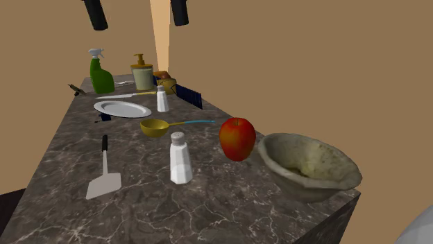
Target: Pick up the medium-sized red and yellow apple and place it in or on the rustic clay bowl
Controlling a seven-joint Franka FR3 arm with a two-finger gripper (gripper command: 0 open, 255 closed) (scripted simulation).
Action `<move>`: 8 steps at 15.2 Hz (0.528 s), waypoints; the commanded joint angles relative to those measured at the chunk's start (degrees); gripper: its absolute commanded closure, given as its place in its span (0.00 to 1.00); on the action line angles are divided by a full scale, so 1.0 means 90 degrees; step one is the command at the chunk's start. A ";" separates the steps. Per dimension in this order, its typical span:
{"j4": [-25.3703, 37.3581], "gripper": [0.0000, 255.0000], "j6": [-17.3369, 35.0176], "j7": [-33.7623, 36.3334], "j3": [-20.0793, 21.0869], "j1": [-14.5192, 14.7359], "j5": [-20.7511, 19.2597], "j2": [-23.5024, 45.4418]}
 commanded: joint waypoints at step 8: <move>-0.0499 0.00 0.1032 -0.0200 -0.0771 -0.0464 -0.0395 0.0460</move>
